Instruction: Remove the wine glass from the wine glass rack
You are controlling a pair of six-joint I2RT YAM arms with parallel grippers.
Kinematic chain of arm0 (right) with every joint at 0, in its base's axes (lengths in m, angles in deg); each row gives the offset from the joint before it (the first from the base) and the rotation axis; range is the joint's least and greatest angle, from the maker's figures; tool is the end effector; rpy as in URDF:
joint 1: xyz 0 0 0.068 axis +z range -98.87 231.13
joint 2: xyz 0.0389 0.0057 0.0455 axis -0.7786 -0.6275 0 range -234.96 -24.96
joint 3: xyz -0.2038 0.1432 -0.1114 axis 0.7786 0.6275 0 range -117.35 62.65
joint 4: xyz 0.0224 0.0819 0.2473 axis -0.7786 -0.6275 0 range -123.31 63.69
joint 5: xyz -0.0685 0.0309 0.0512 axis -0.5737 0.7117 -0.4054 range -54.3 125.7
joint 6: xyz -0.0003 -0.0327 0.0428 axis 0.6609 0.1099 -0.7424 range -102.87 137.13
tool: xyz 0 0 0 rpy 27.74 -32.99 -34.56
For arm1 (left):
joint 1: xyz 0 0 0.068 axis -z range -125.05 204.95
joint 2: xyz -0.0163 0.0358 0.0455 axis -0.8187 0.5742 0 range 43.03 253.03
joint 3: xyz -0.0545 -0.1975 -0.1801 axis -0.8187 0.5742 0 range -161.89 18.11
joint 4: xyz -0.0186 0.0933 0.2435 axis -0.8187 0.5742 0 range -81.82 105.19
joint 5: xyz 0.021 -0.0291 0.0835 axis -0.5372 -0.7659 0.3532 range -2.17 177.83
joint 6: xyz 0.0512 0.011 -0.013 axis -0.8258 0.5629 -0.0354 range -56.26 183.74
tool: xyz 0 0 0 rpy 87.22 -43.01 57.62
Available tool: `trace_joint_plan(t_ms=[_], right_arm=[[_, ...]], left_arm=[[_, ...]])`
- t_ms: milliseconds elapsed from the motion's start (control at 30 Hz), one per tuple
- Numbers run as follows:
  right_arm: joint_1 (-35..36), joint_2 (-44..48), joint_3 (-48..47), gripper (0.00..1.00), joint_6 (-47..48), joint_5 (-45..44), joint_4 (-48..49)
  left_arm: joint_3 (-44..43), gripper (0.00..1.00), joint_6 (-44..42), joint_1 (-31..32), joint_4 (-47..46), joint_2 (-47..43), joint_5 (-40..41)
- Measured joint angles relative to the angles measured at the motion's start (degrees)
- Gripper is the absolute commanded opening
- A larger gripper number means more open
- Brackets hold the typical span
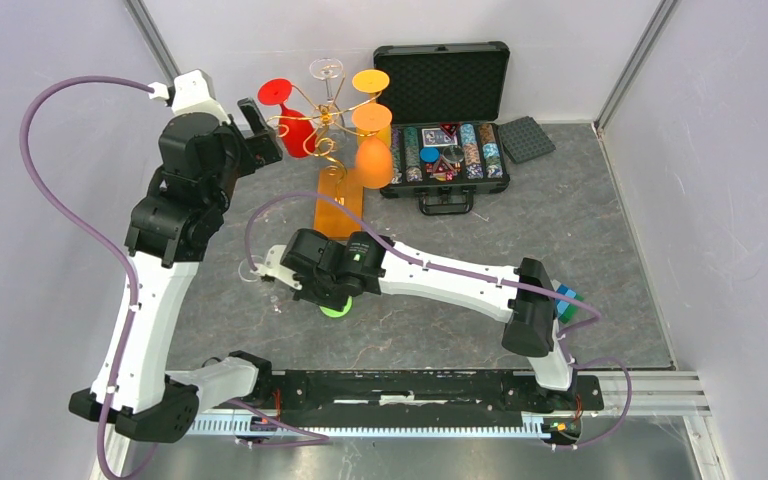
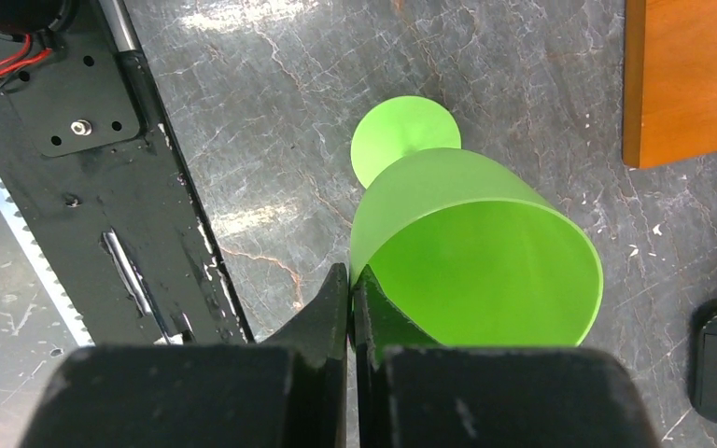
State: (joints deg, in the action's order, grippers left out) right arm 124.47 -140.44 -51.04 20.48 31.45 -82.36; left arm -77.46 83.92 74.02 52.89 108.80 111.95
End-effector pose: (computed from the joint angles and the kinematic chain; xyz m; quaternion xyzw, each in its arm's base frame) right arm 0.1284 0.4195 0.3115 -0.5876 0.7595 0.1295 0.2472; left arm 0.1912 -0.0506 0.5006 -0.1349 0.7741 -0.0441 0.6169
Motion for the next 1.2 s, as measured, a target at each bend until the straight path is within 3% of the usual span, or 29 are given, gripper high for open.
trace_joint_plan(t_ms=[300, 767, 967, 1200], right_arm=[[-0.04, -1.66, -0.31, 0.16, 0.15, 0.85, 0.83], [-1.11, -0.94, 0.48, 0.46, -0.22, 1.4, 5.51], [-1.92, 8.35, 7.15, 0.6, -1.66, 2.75, 12.17], [-5.64, 25.2, 19.08, 0.64, -5.84, 5.84, 24.3]], left_arm=[[0.0, 1.0, -0.04, -0.09, 0.11, -0.57, 1.46], [-0.04, 1.0, -0.39, -0.09, 0.17, -0.61, 2.36], [-0.15, 1.0, -0.37, -0.09, 0.2, -1.01, 2.12], [-0.37, 1.0, -0.33, -0.09, 0.17, -2.38, 0.87]])
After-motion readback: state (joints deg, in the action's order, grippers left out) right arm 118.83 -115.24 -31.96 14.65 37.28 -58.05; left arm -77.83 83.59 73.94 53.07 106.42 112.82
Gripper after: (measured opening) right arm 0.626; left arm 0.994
